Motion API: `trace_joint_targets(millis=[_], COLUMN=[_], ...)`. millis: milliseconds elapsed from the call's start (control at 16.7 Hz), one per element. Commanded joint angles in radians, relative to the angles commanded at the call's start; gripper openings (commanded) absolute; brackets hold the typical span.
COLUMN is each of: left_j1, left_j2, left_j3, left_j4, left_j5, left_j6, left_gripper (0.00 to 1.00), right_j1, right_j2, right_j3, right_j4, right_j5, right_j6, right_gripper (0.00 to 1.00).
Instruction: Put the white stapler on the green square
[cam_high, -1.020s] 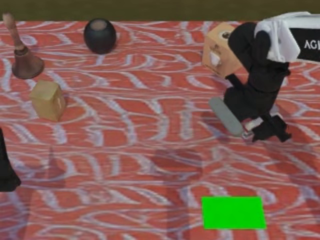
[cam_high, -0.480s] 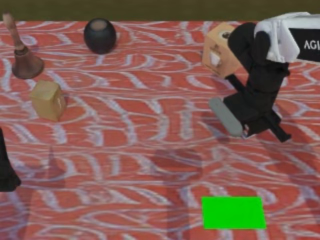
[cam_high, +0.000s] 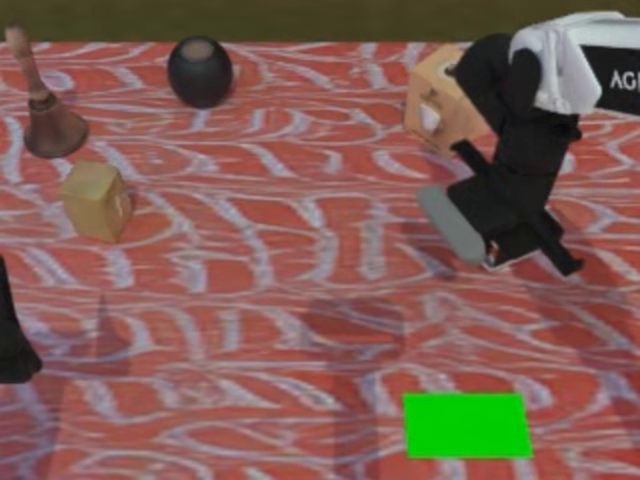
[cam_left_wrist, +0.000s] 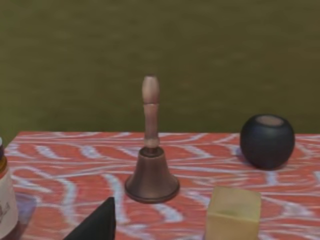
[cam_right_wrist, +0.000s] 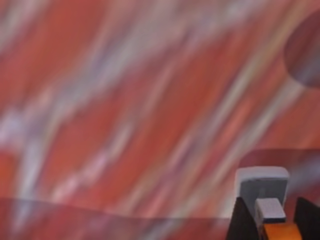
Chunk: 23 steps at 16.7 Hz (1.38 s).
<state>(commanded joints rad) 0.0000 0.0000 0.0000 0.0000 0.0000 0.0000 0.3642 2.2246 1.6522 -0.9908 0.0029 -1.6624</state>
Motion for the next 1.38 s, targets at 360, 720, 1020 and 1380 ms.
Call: trace_joint_targets(millis=[360,720,1020,1380], left_j1=[0.0,0.0,0.0,0.0], left_j2=[0.0,0.0,0.0,0.0], left_j3=[0.0,0.0,0.0,0.0], left_j4=[0.0,0.0,0.0,0.0], left_j5=[0.0,0.0,0.0,0.0], left_j6=[0.0,0.0,0.0,0.0], left_gripper=[1.0,1.0,1.0,1.0], right_j1=[0.011,0.008,-0.013,-0.095], right_j2=[-0.057,-0.074,-0.083,-0.15], right_j3=[0.19,0.228,0.195,0.043], right_j4=[-0.269,-0.31,-0.306,-0.274], right_j5=[-0.001,-0.001,-0.023,-0.108], right_j6=[-0.008,-0.002,0.094,0.559], right_gripper=[0.0,0.0,0.0,0.0])
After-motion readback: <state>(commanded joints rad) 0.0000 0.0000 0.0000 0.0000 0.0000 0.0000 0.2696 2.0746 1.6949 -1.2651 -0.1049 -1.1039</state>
